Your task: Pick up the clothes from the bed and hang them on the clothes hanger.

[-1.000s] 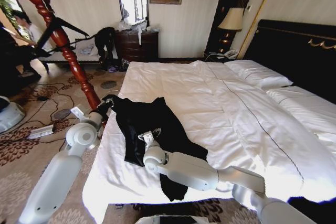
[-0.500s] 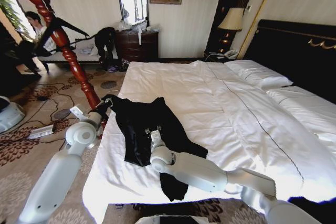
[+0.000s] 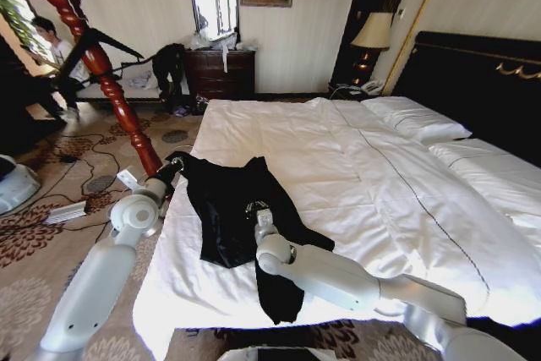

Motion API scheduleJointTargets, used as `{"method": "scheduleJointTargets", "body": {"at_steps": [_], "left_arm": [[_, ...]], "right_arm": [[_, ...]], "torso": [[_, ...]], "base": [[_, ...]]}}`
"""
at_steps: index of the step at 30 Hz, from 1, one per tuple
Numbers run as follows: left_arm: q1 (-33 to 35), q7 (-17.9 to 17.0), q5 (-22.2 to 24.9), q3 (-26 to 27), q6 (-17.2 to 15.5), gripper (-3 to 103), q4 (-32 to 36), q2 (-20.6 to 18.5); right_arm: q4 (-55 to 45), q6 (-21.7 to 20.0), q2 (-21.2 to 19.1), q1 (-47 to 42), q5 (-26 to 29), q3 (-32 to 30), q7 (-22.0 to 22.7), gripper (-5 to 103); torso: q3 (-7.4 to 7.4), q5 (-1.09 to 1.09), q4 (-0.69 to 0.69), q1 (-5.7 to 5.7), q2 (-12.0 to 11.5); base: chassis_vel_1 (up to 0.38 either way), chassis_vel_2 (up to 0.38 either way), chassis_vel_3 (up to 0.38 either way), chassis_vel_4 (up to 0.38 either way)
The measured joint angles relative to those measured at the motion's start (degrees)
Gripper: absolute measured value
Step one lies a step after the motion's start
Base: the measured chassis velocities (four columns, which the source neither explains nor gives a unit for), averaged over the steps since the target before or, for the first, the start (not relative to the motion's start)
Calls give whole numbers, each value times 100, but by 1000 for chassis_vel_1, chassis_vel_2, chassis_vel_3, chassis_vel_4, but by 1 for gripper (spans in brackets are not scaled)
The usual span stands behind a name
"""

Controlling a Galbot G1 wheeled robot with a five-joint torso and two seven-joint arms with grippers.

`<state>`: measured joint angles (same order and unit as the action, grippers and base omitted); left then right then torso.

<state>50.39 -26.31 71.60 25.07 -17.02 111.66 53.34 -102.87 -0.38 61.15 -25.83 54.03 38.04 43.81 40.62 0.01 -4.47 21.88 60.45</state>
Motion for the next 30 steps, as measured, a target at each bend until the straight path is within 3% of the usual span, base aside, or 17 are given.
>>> {"method": "scheduleJointTargets", "body": {"at_steps": [6, 8, 11, 13, 14, 16, 19, 20, 22, 25, 26, 29, 30], "left_arm": [[-82, 150, 95, 75, 206, 0, 240, -416], [-99, 211, 79, 106, 295, 0, 326, -578], [-271, 406, 66, 231, 502, 0, 630, -1278], [-554, 495, 237, 243, 539, 0, 795, -1684], [-554, 495, 237, 243, 539, 0, 795, -1684], [-887, 554, 530, 245, 546, 0, 996, -2061], [-1418, 536, 1021, 257, 550, 0, 1302, -2599], [-1418, 536, 1021, 257, 550, 0, 1302, -2599], [-2045, 407, 1575, 211, 519, 0, 1532, -2941], [-2454, 320, 1894, 172, 494, 0, 1663, -3108], [-2893, 225, 2177, 160, 476, 0, 1800, -3329], [-3136, 142, 2328, 167, 439, 0, 1895, -3542], [-3335, 31, 2486, 192, 366, 0, 1991, -3768]], "right_arm": [[-1023, 824, -721, 327, 1109, -780, -1415, 1], [-1249, 895, -850, 441, 1291, -940, -1614, 1], [-1936, 971, -1246, 743, 2022, -1663, -2165, 1], [-2313, 971, -1528, 907, 2423, -2192, -2346, 1], [-2313, 971, -1528, 907, 2423, -2192, -2346, 1], [-2579, 951, -1786, 1091, 2782, -2656, -2381, 1], [-2823, 864, -2096, 1395, 3277, -3311, -2368, 1], [-2823, 864, -2096, 1395, 3277, -3311, -2368, 1], [-3001, 789, -2439, 1583, 3560, -3822, -2344, 1], [-3139, 763, -2674, 1606, 3757, -4121, -2338, 1], [-3354, 751, -2985, 1542, 4012, -4541, -2321, 1], [-3542, 751, -3207, 1429, 4192, -4831, -2308, 1], [-3753, 754, -3444, 1284, 4382, -5119, -2282, 1]], "torso": [[0, -1, -2, 0, 0], [0, -1, -1, 0, 0], [0, -2, 5, 0, 0], [-1, -1, 1, -1, 0], [-1, -1, 1, -1, 0], [-1, 0, -5, 0, 0], [0, 1, 1, 0, 0], [0, 1, 1, 0, 0], [-1, -3, 4, 0, 0], [-1, -1, 1, -1, 0], [-1, 2, -3, 0, 0], [-1, 3, -4, -1, 0], [-1, 2, -2, -1, 0]], "base": [[0, 0, 0, 0], [0, 0, 0, 0], [0, 0, 0, 0], [0, 0, 0, 0], [0, 0, 0, 0], [0, 0, 0, 0], [0, 0, 0, 0], [0, 0, 0, 0], [0, 0, 0, 0], [0, 0, 0, 0], [0, 0, 0, 0], [0, 0, 0, 0], [0, 0, 0, 0]]}}
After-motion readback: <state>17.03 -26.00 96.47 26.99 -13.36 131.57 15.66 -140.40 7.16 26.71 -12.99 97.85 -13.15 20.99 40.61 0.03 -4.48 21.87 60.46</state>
